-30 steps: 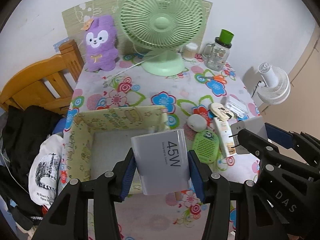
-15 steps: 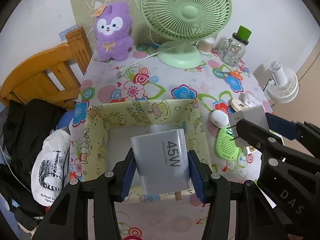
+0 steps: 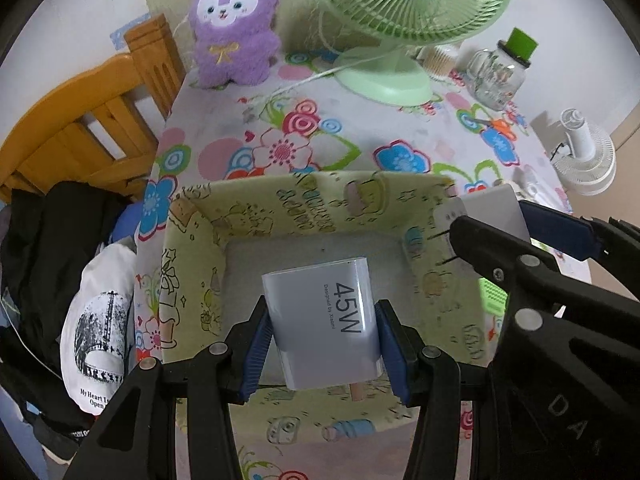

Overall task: Organize rigid objects
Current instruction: 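Lower both held chargers into the yellow printed box, then open both tools to release the chargers inside the box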

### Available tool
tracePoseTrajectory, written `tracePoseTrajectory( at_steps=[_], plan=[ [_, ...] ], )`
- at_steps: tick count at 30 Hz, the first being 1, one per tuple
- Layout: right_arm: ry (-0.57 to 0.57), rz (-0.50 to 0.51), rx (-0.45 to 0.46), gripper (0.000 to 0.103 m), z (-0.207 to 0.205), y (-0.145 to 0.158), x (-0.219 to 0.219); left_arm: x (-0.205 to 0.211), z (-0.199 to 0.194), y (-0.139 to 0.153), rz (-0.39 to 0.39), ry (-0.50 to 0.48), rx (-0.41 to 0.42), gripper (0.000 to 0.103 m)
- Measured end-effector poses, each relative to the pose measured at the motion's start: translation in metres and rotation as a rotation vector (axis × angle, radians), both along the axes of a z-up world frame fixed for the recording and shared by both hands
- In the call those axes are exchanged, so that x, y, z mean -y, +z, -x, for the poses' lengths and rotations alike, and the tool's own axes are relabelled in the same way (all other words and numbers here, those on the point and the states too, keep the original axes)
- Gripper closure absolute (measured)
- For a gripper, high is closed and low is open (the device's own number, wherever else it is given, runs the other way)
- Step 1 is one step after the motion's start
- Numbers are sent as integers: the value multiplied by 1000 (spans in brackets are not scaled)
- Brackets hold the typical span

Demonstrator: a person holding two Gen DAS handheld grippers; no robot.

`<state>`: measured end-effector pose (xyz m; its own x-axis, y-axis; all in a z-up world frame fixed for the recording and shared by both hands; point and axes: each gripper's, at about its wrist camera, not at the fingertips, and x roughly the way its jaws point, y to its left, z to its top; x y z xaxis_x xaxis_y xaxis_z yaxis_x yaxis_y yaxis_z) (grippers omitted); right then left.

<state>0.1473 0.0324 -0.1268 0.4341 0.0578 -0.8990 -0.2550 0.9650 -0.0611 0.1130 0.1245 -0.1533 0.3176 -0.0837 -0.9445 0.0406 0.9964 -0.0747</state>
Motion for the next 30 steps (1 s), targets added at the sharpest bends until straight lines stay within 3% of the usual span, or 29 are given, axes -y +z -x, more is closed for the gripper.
tracePoseTrajectory(
  at_steps=[11,16,19,23,30],
  plan=[
    [6,4,-56,54,-23,-36,-19,-12,-14,-27,-11,5,-66,50],
    [-2,31,-51,53,-29,-50,-21,-13,-17,-33,-21,6,-56,49],
    [11,66,-27,49,-28,-50,-26,-16,-20,-32,-25,18,-44,27],
    [9,22,-45,39,-29,-49,-23,-17,-19,-26,-27,18,-24,16],
    [16,-25,-57,28,-19,-36,-21,-16,-14,-13,-29,12,-5,7]
  ],
)
